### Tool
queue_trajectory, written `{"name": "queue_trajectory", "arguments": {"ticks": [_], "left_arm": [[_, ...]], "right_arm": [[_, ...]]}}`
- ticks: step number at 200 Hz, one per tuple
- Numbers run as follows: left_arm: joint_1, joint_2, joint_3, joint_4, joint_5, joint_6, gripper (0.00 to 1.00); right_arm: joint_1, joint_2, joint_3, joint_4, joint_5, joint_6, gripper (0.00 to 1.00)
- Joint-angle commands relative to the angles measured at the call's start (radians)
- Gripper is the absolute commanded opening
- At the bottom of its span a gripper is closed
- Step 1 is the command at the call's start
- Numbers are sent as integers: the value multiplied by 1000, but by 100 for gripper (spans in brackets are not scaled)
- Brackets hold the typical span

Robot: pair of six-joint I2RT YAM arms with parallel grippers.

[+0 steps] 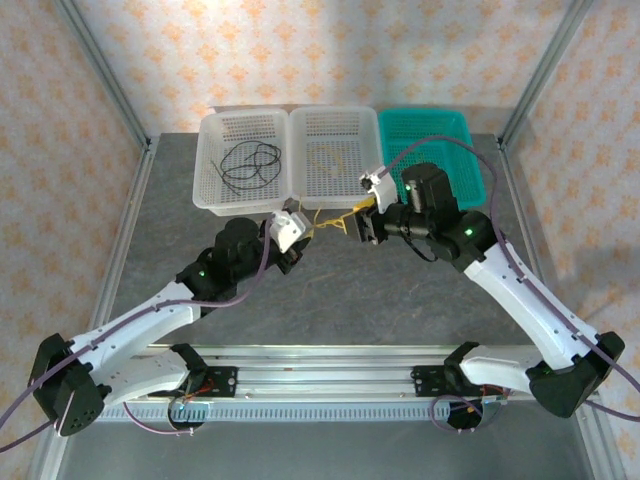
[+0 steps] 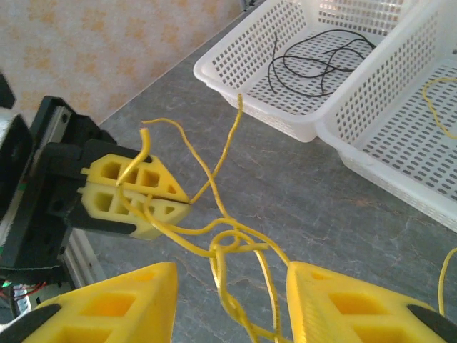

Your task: Untangle the cables

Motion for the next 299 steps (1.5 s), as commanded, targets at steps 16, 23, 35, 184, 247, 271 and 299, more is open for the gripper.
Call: {"name": "queue_trajectory", "arguments": {"ticks": [16,23,35,184,247,271,299], "left_arm": [[10,2,44,-15,27,27,0],[10,4,44,-14,28,25,0],[10,9,47,-15,29,26,0],[10,1,48,-8,76,1,0],[84,-121,-68,117,221,-111,0],[152,-173,-113,137,257,-165,0],[231,-222,-134,128,260,-207,0]], "right_arm": [[4,7,-4,-46,-19,-62,43],[3,6,-6,-49,-15,-65,43],[4,8,-12,-59,-28,-74,44],[13,36,-58,31,-18,4,10],[-19,-47,-119,84,332,177,0],[-87,-48,-112,46,461,240,0],[-211,-53,-140,24,513,306,0]]}}
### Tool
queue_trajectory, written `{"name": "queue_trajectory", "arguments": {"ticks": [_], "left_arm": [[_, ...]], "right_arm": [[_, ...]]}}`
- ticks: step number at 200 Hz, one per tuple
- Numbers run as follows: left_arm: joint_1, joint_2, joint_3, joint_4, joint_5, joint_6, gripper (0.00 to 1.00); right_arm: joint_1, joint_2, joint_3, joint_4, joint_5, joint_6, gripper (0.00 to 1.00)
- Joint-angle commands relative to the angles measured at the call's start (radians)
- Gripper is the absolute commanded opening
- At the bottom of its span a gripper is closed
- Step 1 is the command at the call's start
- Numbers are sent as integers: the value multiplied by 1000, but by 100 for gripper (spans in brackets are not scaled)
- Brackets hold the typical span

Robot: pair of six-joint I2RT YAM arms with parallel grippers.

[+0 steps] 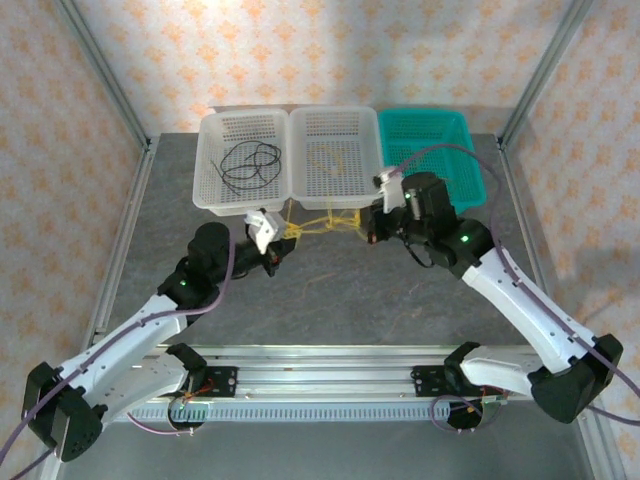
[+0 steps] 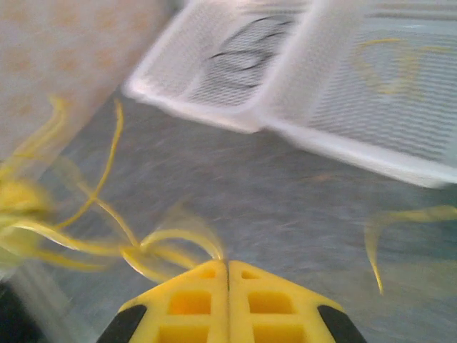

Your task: Untangle the cables

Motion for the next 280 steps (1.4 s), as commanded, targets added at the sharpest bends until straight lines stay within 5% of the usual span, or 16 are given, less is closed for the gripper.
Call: {"name": "queue_trajectory", "arguments": {"ticks": [1,48,90,129,151,203,280], "left_arm": [[78,-69,-20,31,21,-68,0],[192,-114,-51,90,63,-164,0],[198,-87,-46,140,141,-198,0],[198,-22,-30,249,227,-279,0],[199,44,-15,340,268,-351,0],[198,245,31,654,412,-603,0],[198,388,71,894,574,-799,0]], "right_arm": [[-153,-22,-30,-50,291,100,0],[-237,-36,-75,-40,295,140,0],[-226,-122,-156,158,-164,32,0],[-91,-171,-277,432,-197,80,70],[-47,-193,-379,690,-248,114,86],[-32,-127,-548,1246,-376,131,90],[-33,78,-377,1184,-390,-71,84]]}}
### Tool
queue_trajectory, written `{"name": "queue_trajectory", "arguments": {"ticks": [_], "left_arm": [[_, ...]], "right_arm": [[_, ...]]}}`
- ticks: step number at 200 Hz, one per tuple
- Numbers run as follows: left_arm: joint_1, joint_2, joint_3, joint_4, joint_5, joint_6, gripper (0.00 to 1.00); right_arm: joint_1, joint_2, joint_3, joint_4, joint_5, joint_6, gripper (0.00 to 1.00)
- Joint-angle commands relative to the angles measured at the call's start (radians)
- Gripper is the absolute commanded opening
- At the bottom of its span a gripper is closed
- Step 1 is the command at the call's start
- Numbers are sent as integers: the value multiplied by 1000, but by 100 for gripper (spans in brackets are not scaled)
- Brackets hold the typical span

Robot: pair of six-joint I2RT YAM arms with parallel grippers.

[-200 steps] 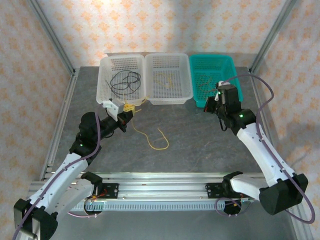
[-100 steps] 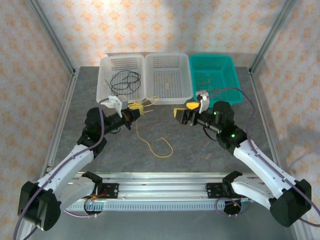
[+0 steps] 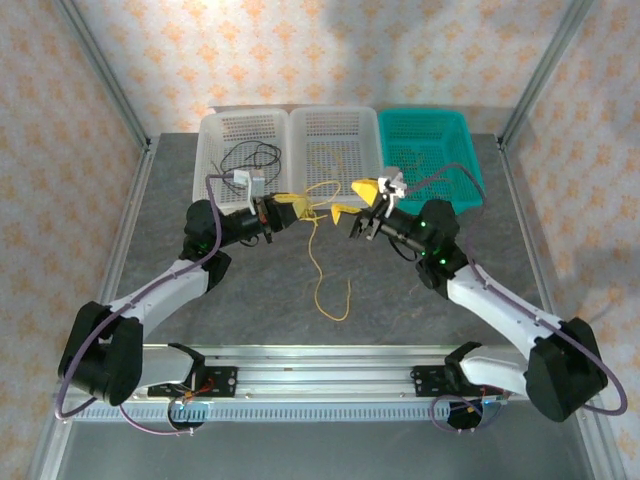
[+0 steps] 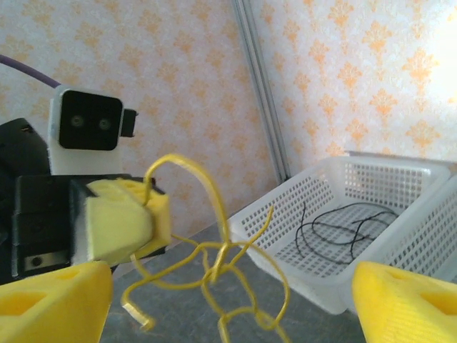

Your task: Untangle the cables

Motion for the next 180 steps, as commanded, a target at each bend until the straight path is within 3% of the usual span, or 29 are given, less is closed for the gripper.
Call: {"name": "queue_trajectory", "arguments": {"ticks": [1,32,45,70,102,110,124,142,180], "left_arm": [[3,8,29,153,83,-69,0],[3,20,30,141,105,-63,0],[3,28,33,138,112,-61,0],[3,30,39,103,96,-34,0],[4,-44,35,-108,-75,149,0],[4,-69,36,-156,-114,185,12],[4,-112,27,-214,-184,227,42],[4,-181,-2,-293,-308,284,68],[-28,-255,-120,-268,-416,337,75]], "right_arm": [[3,49,66,42,-19,-84,84],[3,101,125,37,-77,-104,75],[3,123,159,31,-131,-100,67],[3,135,203,-20,-152,-105,37],[4,78,204,-127,3,-97,0],[3,68,219,-167,51,-75,0],[3,53,238,-210,119,-38,0],[3,28,246,-234,246,30,0],[4,-11,275,-289,340,148,0]]}}
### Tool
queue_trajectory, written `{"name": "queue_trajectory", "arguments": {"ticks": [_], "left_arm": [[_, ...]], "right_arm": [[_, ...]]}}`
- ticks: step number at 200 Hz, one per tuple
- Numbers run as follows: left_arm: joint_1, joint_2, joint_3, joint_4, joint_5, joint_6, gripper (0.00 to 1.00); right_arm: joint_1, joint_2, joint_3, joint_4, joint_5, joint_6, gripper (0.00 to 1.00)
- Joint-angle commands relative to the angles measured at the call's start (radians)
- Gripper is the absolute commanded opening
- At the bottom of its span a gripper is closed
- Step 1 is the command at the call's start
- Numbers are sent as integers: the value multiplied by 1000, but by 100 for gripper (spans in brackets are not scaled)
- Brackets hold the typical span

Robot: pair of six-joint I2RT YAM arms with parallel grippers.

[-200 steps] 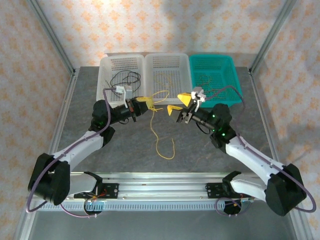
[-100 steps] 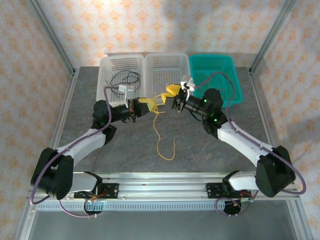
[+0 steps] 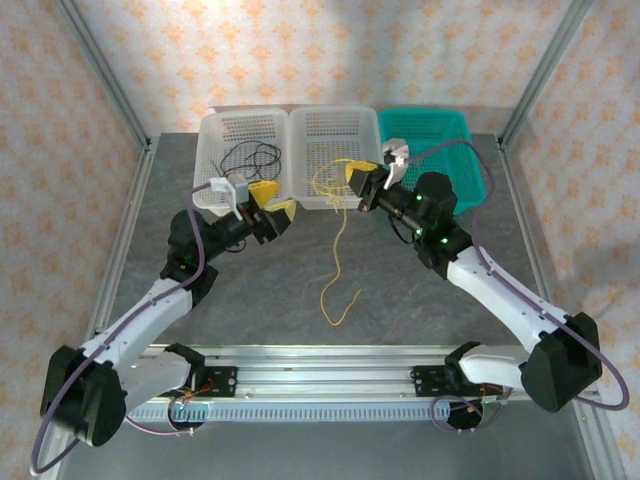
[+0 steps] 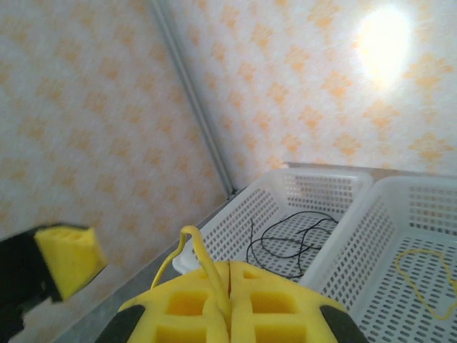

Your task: Untangle the cables

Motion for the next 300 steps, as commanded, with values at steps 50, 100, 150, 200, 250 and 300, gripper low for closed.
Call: {"name": "queue_trajectory", "arguments": {"ticks": [50,100,150,200,250,300], "left_arm": [[-223,145,-84,115,-250,191,81],[-293,370,-57,439,-279,114,87],[-308,557,24,668,-296,18,87],[-314,715,152,757,-249,-37,79],[-315,787,246,759,-233,-48,60],[-313,761,237,732,-245,-29,14]], "right_arm": [[2,-65,84,-64,119,213,0],[2,-80,99,-73,127,290,0],[2,-99,95,-67,120,350,0],[2,-135,88,-55,114,411,0],[2,-144,84,-40,89,495,0],[2,-182,99,-139,211,466,0]]}}
